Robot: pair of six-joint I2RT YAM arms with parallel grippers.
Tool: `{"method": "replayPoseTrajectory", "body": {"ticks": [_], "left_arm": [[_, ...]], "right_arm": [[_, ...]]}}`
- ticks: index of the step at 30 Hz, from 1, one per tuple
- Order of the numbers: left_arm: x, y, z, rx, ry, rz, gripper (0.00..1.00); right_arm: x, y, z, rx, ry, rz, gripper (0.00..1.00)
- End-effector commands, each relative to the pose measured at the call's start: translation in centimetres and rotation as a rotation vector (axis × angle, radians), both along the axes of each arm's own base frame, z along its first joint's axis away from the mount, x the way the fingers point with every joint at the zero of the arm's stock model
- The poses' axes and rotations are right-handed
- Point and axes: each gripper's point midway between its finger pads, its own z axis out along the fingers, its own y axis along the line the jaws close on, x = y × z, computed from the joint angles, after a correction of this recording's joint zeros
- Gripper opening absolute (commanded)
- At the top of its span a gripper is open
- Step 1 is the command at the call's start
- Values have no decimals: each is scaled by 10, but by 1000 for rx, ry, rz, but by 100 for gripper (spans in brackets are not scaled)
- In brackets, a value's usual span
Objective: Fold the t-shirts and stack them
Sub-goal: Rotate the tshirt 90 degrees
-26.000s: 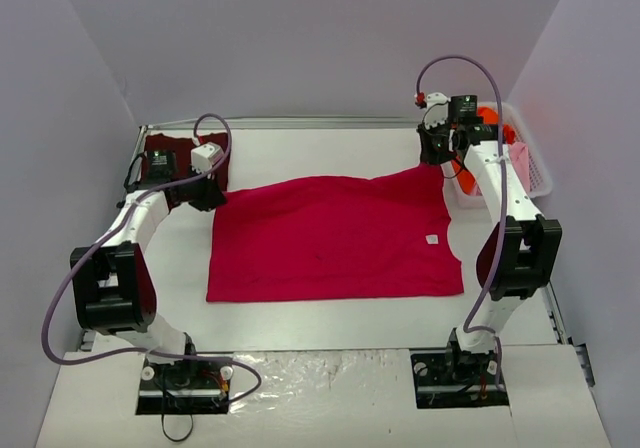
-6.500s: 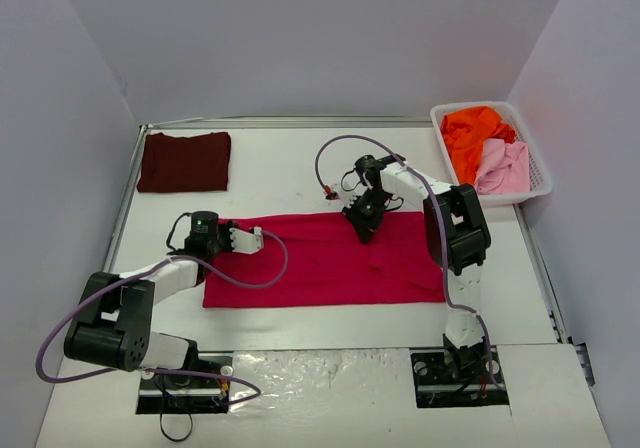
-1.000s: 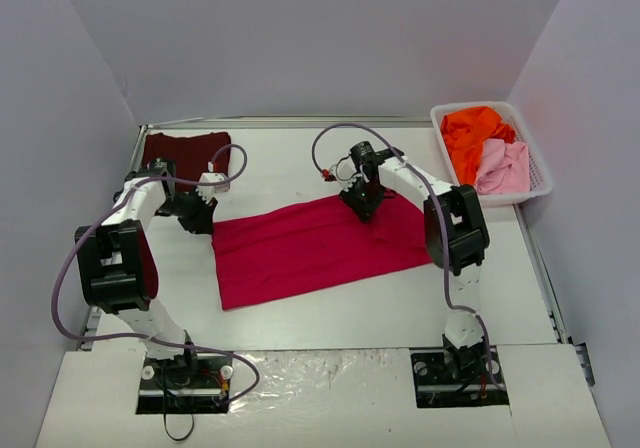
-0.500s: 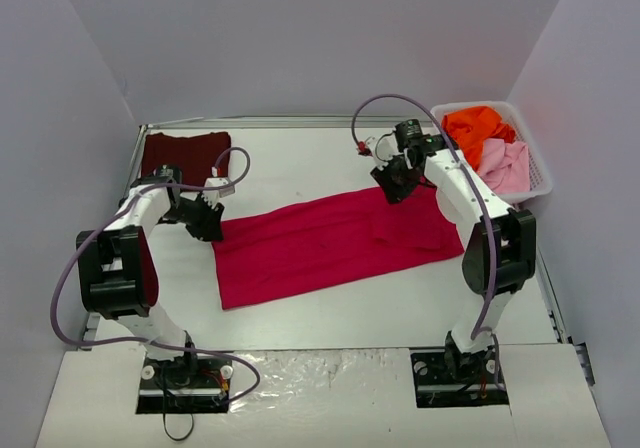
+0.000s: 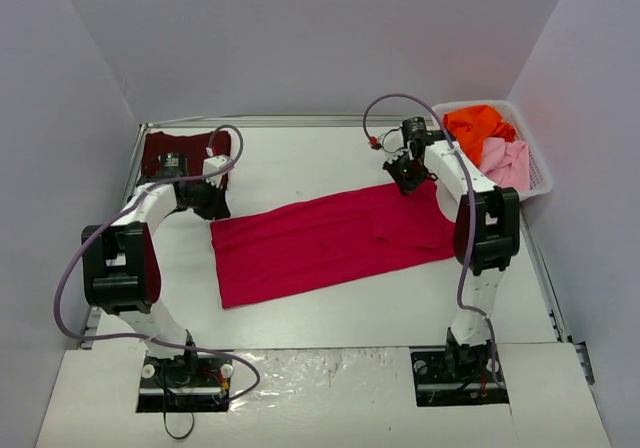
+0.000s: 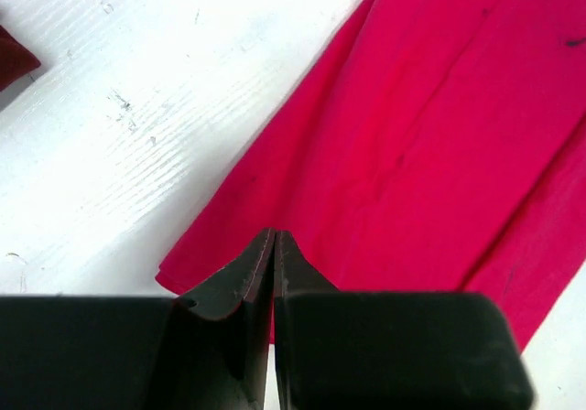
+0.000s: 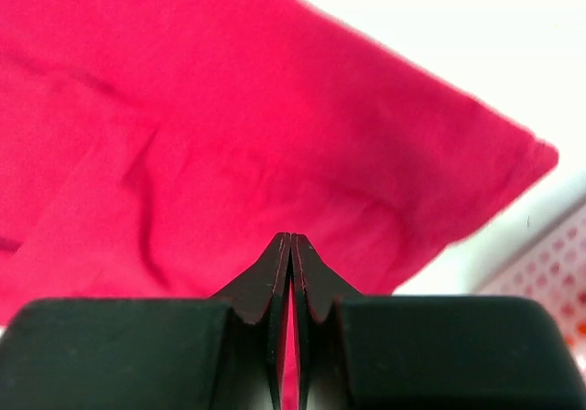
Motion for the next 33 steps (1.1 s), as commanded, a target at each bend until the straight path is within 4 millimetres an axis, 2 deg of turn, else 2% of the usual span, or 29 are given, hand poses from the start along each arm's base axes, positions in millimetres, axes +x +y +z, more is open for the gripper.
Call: {"method": "replayPoseTrajectory", "body": {"ticks": [1, 7, 11, 17, 25, 29, 33], "left_arm": [[16, 1, 6, 20, -23, 43, 2], [9, 18, -10, 127, 7, 63, 2], [7, 31, -20, 204, 28, 85, 2], [8, 35, -33, 233, 69, 104, 2], [8, 29, -52, 250, 119, 104, 2], [7, 21, -57, 289, 118, 84, 2], [6, 23, -58, 314, 129, 110, 2]], "right_arm": [[21, -7, -5, -36, -14, -39, 0], [38, -11, -25, -58, 6, -63, 0], [47, -14, -31, -72, 0, -71, 0], [63, -29, -42, -85, -4, -114, 0], [58, -41, -67, -87, 49, -127, 0], [55, -44, -71, -81, 61, -127, 0], [50, -51, -78, -85, 78, -142, 0]]}}
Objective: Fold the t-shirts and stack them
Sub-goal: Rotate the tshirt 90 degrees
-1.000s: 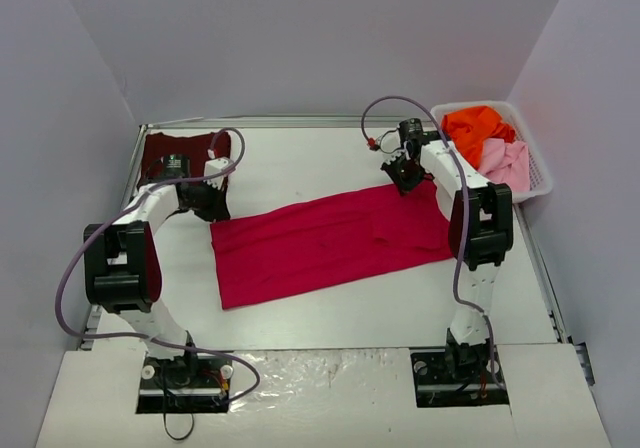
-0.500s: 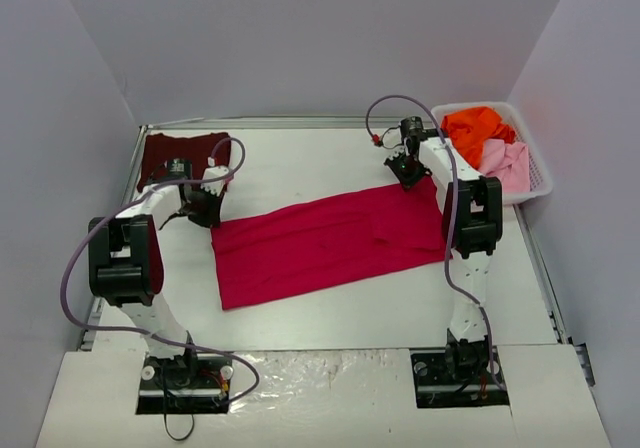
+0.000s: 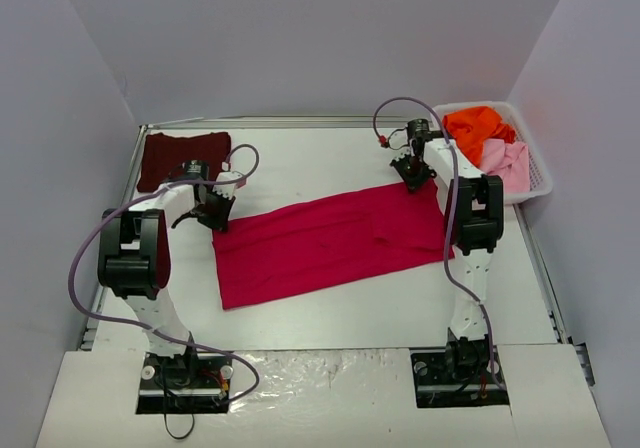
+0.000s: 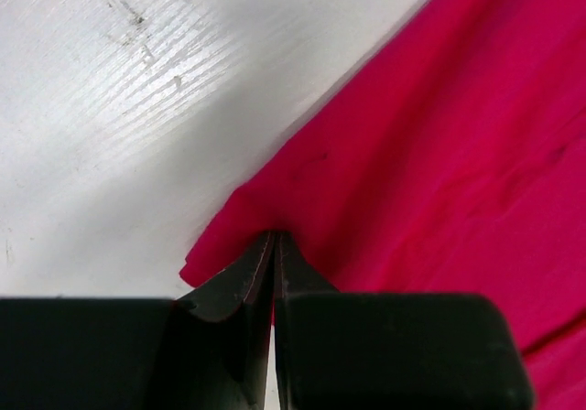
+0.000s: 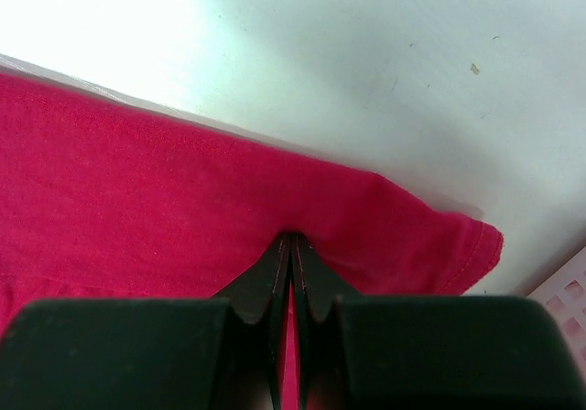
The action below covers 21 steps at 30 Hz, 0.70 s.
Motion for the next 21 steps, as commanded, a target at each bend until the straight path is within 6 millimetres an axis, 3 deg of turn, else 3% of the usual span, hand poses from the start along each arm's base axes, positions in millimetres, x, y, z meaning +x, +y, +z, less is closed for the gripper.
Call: {"method": "replayPoseTrajectory", "body": {"ticks": [1, 12, 18, 21], "left_arm": [[7, 4, 6, 34, -14, 47, 2], [12, 31, 19, 134, -81, 161, 2], [14, 30, 19, 132, -88, 162, 2], [15, 29, 20, 127, -89, 159, 2]], "right_arm": [[-16, -13, -13, -16, 60, -24, 0], [-35, -44, -22, -46, 93, -82, 0], [-35, -43, -21, -29, 92, -85, 0], [-32, -33, -16, -1, 81, -63, 0]]}}
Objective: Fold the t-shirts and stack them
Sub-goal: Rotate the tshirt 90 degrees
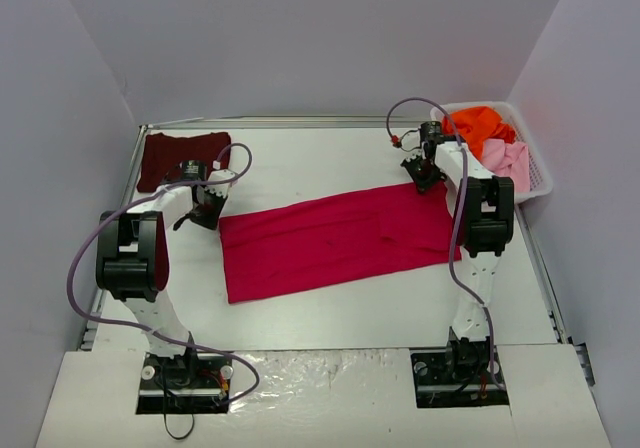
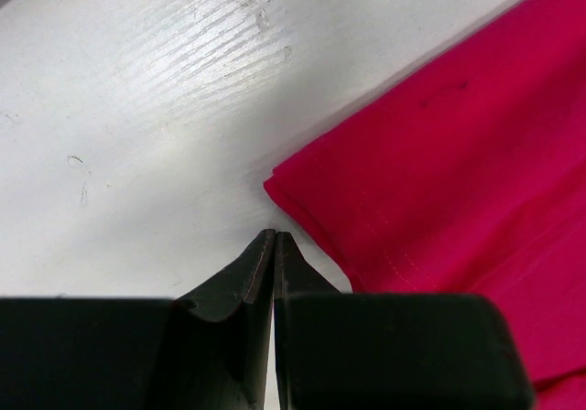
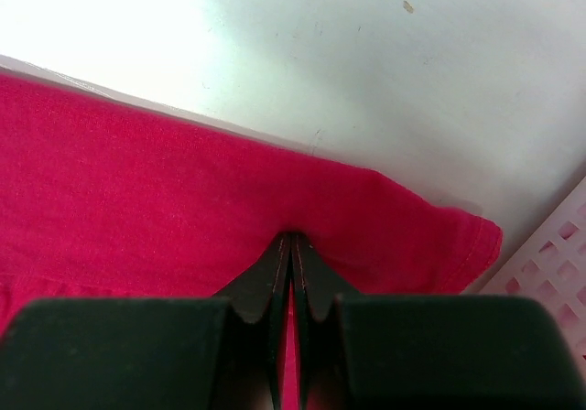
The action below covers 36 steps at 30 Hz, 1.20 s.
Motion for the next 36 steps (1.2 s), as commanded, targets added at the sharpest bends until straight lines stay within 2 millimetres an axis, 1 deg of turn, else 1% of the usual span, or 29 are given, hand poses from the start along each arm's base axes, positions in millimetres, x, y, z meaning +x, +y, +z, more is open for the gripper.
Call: {"method": "replayPoseTrajectory", "body": {"ticks": [1, 3, 6, 7, 9, 10, 12, 13, 14, 15, 16, 17, 18, 19, 20, 21, 22, 23, 25, 26, 27, 28, 29, 31, 32, 33, 34, 35, 36], "left_arm": [[7, 4, 20, 10, -60, 20, 3], [9, 4, 25, 13, -76, 19, 2], [13, 9, 43, 22, -121, 28, 2], [14, 11, 55, 20, -151, 34, 2], [12, 13, 69, 21, -166, 31, 2], [13, 19, 83, 19, -197, 44, 2], [9, 30, 98, 27, -220, 62, 2], [7, 38, 112, 27, -254, 78, 2], [4, 43, 118, 29, -261, 90, 2], [1, 51, 129, 32, -288, 109, 2], [-2, 55, 133, 36, -292, 116, 2], [-5, 58, 136, 38, -298, 123, 2], [-9, 63, 143, 47, -316, 133, 3], [-13, 66, 144, 49, -308, 138, 2], [-17, 67, 145, 52, -305, 142, 2], [-21, 71, 150, 58, -317, 152, 2], [-25, 73, 151, 63, -317, 160, 2], [-27, 74, 156, 66, -333, 162, 2], [-32, 74, 154, 66, -340, 144, 2], [-32, 71, 158, 62, -356, 129, 2], [-33, 69, 157, 54, -359, 111, 2], [-32, 66, 159, 46, -366, 94, 2], [-32, 58, 161, 12, -376, 61, 2], [-30, 45, 163, -27, -387, 8, 2], [-29, 35, 162, -67, -389, -29, 2], [-27, 29, 163, -77, -396, -62, 2], [-25, 22, 164, -87, -400, -88, 2], [-22, 9, 163, -95, -404, -126, 2], [-20, 5, 162, -86, -410, -140, 2]], "right_arm": [[-28, -1, -10, -8, 102, 4, 0], [-26, 8, -5, -8, 91, 27, 0], [-23, 16, 0, -14, 80, 45, 0], [-23, 20, -2, -18, 85, 56, 0], [-20, 23, -6, -31, 89, 63, 0], [-14, 27, -10, -36, 89, 70, 0], [-9, 31, -14, -34, 98, 80, 0], [0, 39, -17, -17, 95, 93, 0], [5, 45, -18, -9, 91, 104, 0], [7, 50, -31, -3, 111, 112, 0], [26, 60, -18, -3, 58, 129, 0], [34, 66, -18, -3, 43, 138, 0], [52, 78, -15, 0, 4, 155, 0], [61, 84, -14, 2, -17, 164, 0], [66, 89, -26, -1, -13, 174, 0], [84, 97, -12, 6, -78, 184, 0], [91, 106, -10, 6, -102, 208, 0], [97, 111, -24, 6, -107, 218, 0], [113, 121, -19, -4, -173, 247, 0], [126, 130, -18, -6, -231, 262, 0], [131, 135, -16, -10, -264, 271, 0], [133, 133, -20, -34, -276, 264, 0], [146, 141, 0, -35, -358, 260, 0], [152, 142, 21, -50, -415, 242, 0], [153, 145, 48, -42, -471, 231, 0], [153, 145, 65, -41, -507, 216, 0], [152, 142, 81, -48, -538, 191, 0], [147, 141, 111, -29, -595, 170, 0], [143, 140, 128, -22, -627, 160, 0]]}}
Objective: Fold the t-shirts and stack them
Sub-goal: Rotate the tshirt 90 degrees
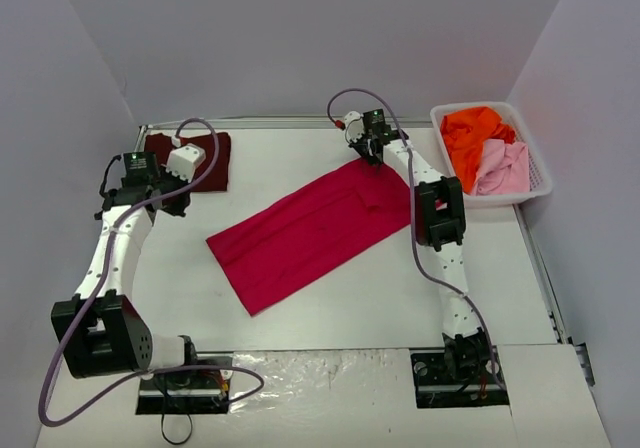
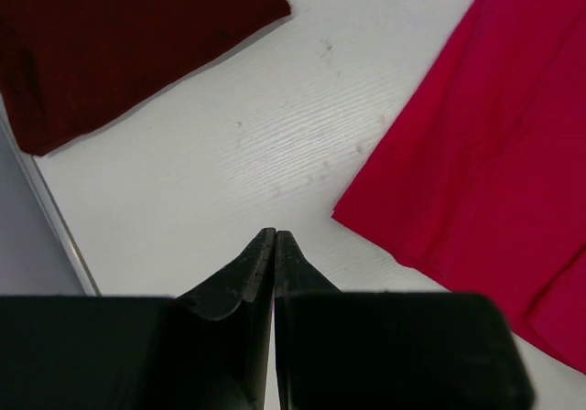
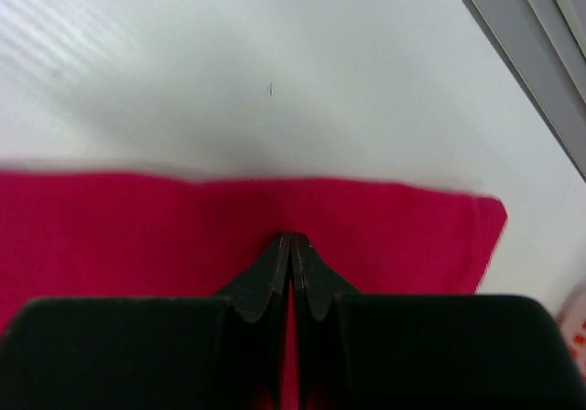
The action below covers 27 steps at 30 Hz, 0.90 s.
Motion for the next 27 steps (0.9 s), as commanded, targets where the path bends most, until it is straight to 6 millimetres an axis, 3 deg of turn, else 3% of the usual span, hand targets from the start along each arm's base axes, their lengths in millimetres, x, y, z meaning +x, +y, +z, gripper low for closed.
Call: {"method": "replayPoseTrajectory", "body": {"ticks": [1, 2, 3, 4, 5, 7, 13, 18, 27], "left_arm": [[9, -46, 9, -19, -61, -173, 2], [12, -50, 4, -6, -57, -184, 2], [12, -60, 0, -1, -46, -214, 2], [11, -69, -4, 3, -34, -249, 2], [11, -80, -16, -3, -2, -288, 2], [11, -90, -30, -15, 34, -342, 2], [18, -105, -90, -41, 194, -433, 2], [29, -107, -106, -39, 200, -446, 2], [14, -107, -132, -52, 283, -478, 2]], "right_arm": [[6, -8, 165, 77, -333, -88, 0], [-6, -14, 157, 73, -306, -105, 0], [-12, -18, 168, 81, -319, -116, 0], [-22, -24, 196, 101, -354, -128, 0], [-35, -29, 183, 91, -313, -131, 0], [-53, -41, 196, 96, -317, -150, 0], [-99, -76, 127, 58, -78, -199, 0], [-113, -84, 86, 61, 43, -222, 0], [-131, -86, 12, 53, 227, -259, 0]]}}
